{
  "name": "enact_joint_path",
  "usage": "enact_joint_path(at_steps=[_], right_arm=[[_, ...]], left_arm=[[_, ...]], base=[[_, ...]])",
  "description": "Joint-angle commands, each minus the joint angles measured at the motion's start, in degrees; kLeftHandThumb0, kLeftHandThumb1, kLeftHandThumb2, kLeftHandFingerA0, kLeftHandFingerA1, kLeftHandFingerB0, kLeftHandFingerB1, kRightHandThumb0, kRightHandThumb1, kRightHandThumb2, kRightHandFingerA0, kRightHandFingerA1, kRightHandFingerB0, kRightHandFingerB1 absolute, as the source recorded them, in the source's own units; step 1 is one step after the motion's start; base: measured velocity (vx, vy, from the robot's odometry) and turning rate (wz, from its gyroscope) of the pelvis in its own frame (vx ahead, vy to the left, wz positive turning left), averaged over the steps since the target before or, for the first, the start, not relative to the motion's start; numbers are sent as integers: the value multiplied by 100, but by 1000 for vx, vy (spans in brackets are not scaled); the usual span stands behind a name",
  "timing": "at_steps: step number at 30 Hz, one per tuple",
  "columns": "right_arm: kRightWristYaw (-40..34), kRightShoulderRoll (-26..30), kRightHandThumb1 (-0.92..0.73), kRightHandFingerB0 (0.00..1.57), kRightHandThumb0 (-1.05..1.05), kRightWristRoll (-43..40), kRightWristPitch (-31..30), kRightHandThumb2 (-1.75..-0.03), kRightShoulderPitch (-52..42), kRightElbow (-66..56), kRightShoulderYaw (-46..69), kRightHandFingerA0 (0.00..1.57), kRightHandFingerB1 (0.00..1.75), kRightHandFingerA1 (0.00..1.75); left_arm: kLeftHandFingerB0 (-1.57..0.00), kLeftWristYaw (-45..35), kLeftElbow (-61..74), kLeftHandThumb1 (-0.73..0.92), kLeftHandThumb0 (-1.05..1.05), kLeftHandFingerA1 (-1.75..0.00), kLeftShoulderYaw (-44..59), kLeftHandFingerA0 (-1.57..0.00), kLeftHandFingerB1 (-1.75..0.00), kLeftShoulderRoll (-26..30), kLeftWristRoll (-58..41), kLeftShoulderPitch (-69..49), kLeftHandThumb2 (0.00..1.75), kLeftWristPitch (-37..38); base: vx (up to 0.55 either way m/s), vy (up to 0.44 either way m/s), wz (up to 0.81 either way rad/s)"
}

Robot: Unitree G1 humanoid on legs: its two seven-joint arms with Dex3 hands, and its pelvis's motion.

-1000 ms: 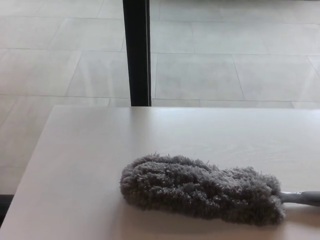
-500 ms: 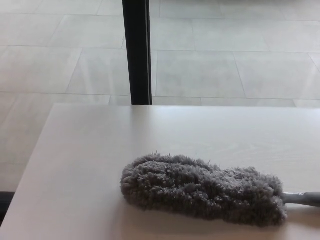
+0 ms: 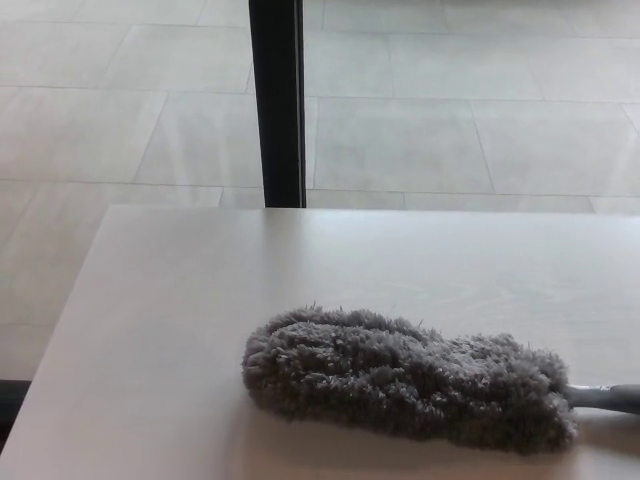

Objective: The robot uses its right hand to pick up the duster kept in the middle of the desk and use it to wipe the desk by swiping its surface twice

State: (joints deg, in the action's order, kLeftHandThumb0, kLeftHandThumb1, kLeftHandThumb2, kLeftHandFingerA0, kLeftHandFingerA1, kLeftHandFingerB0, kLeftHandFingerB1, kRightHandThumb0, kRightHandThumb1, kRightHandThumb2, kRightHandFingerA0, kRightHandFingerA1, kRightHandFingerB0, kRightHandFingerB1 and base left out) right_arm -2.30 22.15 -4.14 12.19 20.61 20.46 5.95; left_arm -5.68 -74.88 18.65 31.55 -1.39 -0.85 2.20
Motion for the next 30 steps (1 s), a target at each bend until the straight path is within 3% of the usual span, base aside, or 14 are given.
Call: enact_joint_path(at_steps=[1, 2, 3, 11, 12, 13, 18, 25, 30], right_arm=[[649, -18, -62, 37, -59, 1354, 520, -59, -470, -189, -1433, 33, 32, 44], [742, 10, -47, 34, -65, 1414, 506, -87, -549, -68, -1637, 26, 49, 54], [734, 31, -61, 39, -57, 1454, 501, -58, -572, -38, -1724, 33, 32, 47], [554, 390, -62, 37, -51, 2012, 1085, -58, -664, 774, -2429, 35, 33, 53], [493, 423, -49, 28, -56, 2093, 1150, -82, -645, 894, -2503, 30, 46, 60], [485, 443, -62, 35, -54, 2105, 1196, -58, -631, 987, -2551, 32, 32, 59], [470, 587, -65, 35, -52, 2255, 1203, -59, -547, 1353, -2766, 31, 32, 56], [83, 582, -67, 35, -40, 2693, 1680, -60, -473, 1780, -3111, 28, 33, 61], [-887, 402, -68, 42, -36, 3302, 2036, -60, -428, 2085, -3388, 40, 37, 61]], left_arm=[[-55, -119, 48, 74, -55, -60, -84, -62, -47, 85, 10, -27, 62, 30], [-58, -59, 23, 73, -55, -68, -87, -65, -48, 84, 20, -26, 61, 41], [-58, -34, 13, 73, -54, -63, -78, -65, -47, 80, 11, -18, 61, 23], [-54, -178, -15, 72, -53, -58, 60, -65, -47, 62, -137, -3, 62, 54], [-54, -159, -6, 72, -53, -58, 52, -65, -46, 59, -128, -1, 62, 21], [-56, -153, 2, 73, -53, -59, 25, -63, -47, 65, -95, -8, 62, 31], [-57, -102, -7, 73, -53, -61, -59, -64, -47, 81, -8, 12, 62, 17], [-56, -148, -14, 73, -53, -61, -51, -64, -47, 77, -18, 17, 62, 18], [-55, -224, -23, 73, -52, -61, -33, -65, -48, 85, -47, 9, 62, 104]], base=[[0, 0, 0], [0, 0, 0], [0, 0, 0], [0, 0, 0], [0, 0, 0], [0, 0, 0], [0, 0, 0], [0, 0, 0], [0, 0, 0]])
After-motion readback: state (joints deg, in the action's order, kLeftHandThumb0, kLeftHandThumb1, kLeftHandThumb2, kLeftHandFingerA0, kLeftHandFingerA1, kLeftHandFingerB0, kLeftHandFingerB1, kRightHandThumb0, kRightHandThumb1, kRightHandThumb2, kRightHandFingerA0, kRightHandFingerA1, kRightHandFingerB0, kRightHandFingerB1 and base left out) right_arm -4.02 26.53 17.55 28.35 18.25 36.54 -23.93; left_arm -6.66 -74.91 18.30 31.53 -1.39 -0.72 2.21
